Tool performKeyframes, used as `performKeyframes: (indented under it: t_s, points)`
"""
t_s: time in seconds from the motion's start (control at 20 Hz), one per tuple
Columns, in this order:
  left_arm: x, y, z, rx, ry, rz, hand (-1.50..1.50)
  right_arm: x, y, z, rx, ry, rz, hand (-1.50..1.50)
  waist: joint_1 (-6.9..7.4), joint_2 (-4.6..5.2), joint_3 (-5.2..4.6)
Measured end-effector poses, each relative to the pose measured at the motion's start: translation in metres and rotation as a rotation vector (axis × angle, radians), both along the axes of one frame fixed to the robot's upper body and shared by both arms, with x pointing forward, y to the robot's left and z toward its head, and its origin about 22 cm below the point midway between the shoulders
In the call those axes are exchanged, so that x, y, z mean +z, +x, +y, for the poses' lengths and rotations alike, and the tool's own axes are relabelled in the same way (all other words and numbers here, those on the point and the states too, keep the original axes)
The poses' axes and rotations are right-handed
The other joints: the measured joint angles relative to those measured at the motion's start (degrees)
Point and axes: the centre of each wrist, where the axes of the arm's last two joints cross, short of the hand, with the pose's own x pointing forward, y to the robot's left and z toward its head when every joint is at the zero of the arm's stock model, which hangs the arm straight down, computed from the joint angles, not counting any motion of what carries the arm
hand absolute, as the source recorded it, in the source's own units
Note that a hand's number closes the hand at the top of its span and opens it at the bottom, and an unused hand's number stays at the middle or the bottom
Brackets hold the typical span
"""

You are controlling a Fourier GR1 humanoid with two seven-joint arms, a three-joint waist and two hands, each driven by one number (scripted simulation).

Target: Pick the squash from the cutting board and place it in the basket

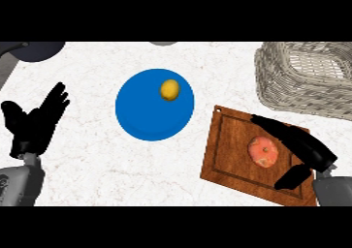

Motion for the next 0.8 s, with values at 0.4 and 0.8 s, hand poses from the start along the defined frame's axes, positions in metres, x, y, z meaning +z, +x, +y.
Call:
performKeyframes:
  t_s: [0.4, 0.8]
  points:
    - [0.006, 0.003, -0.005, -0.013, -0.004, -0.003, 0.00, -0.020, 0.002, 0.008, 0.055, -0.102, -0.041, 1.50, 0.13, -0.13, -0.20]
    - [0.014, 0.004, -0.002, -0.005, -0.002, -0.003, 0.00, -0.024, 0.007, 0.027, 0.076, -0.148, -0.072, 1.50, 0.02, -0.40, -0.55]
